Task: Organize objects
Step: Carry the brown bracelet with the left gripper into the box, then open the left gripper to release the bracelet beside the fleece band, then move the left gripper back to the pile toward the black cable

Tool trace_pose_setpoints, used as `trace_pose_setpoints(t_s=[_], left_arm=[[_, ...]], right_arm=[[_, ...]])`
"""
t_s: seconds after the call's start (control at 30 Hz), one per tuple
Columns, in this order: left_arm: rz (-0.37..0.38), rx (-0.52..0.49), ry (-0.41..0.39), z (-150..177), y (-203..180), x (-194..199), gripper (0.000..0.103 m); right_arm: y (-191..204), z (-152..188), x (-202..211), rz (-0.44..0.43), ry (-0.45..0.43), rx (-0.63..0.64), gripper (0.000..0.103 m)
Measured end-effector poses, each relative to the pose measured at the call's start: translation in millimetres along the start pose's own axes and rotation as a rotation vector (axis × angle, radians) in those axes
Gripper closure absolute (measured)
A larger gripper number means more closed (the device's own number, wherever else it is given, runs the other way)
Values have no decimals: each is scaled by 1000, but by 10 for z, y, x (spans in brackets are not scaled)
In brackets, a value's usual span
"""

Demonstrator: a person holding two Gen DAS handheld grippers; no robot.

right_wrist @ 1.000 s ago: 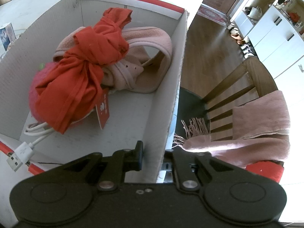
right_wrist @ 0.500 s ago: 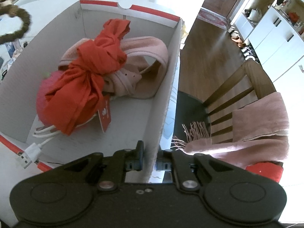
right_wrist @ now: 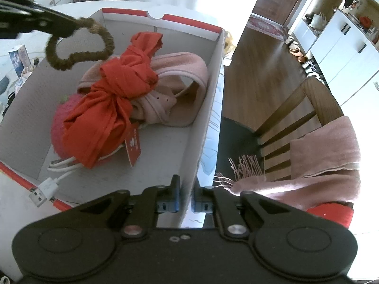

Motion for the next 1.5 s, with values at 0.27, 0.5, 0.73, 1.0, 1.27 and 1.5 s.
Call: trace_pose_setpoints(t_s=[0.27, 0.5, 0.73, 1.0, 1.27, 1.5], left_arm=[[-26, -18, 87, 31, -59, -363, 97], [-28, -41, 119, 62, -123, -453, 96], [-19, -21, 127, 113, -107, -412, 94], [1, 2, 120, 177, -97, -248, 94], [25, 41, 129, 286, -63, 30, 94], [39, 68, 125, 375, -19, 260, 94]], right_arm=[[-25, -6, -3, -9, -4, 6, 96], [-51, 28, 21, -16, -6, 9, 96], [-52, 28, 23, -17, -6, 8, 96], [-67, 31, 41, -16, -6, 12, 95], [-69, 22, 57, -11, -4, 16, 95], [-85, 15, 61, -8, -1, 16, 95]])
Point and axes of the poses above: each gripper's, at about its wrist camera, not at the fingertips, and x roughly against the way its jaws point, y to its left, z to its underside, the point moved 3 cm from there along -x, roughly the way its jaws point, and after that the axes turned 4 degrees about -z, right-handed, at the moved point
